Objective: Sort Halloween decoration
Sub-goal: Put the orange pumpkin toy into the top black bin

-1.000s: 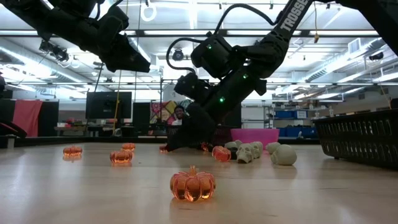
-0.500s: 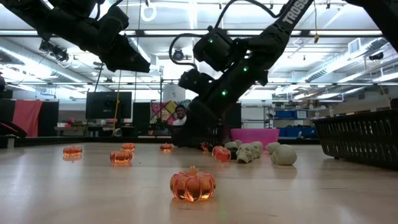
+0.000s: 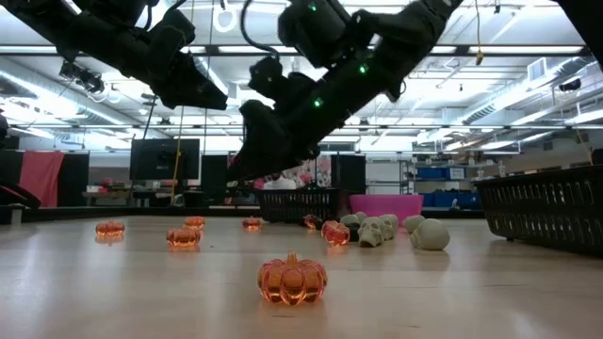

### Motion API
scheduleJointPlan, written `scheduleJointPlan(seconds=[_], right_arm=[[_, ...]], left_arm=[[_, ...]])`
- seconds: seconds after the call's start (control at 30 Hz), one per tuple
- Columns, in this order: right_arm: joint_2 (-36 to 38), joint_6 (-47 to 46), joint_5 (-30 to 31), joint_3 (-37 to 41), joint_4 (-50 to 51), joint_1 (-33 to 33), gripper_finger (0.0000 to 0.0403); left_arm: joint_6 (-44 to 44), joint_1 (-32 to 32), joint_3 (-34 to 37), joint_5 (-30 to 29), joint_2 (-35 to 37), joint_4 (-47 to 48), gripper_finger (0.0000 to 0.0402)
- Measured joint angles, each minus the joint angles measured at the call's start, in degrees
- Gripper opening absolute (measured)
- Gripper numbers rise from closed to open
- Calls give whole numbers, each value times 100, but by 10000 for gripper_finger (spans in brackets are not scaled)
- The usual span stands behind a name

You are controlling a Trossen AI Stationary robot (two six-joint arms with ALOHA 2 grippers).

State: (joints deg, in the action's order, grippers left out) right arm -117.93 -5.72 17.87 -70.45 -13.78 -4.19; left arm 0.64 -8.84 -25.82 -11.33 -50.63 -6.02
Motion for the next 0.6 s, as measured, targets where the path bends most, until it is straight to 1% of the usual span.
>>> scheduleJointPlan(seconds=[0.1, 0.17, 0.27, 0.4, 0.5, 0.6], right_arm=[[-7, 151, -52, 263, -872, -55, 251], [-111, 205, -287, 309, -1330, -62, 252], [-340, 243, -573, 184, -1496, -6, 252], [-717, 353, -472, -333, -1412, -43, 252], [-1032, 606, -461, -680, -1228, -100, 252], [-1256, 686, -656, -909, -1265, 13, 252]], left_arm=[[2, 0, 0, 0, 0, -15, 155], [23, 1, 0, 0, 0, -13, 155], [19, 7, 0, 1, 0, -3, 155], [-159, -9, 0, 0, 34, 50, 155], [-177, -4, -9, 0, 66, 50, 155], [-167, -4, -10, 0, 178, 301, 155]])
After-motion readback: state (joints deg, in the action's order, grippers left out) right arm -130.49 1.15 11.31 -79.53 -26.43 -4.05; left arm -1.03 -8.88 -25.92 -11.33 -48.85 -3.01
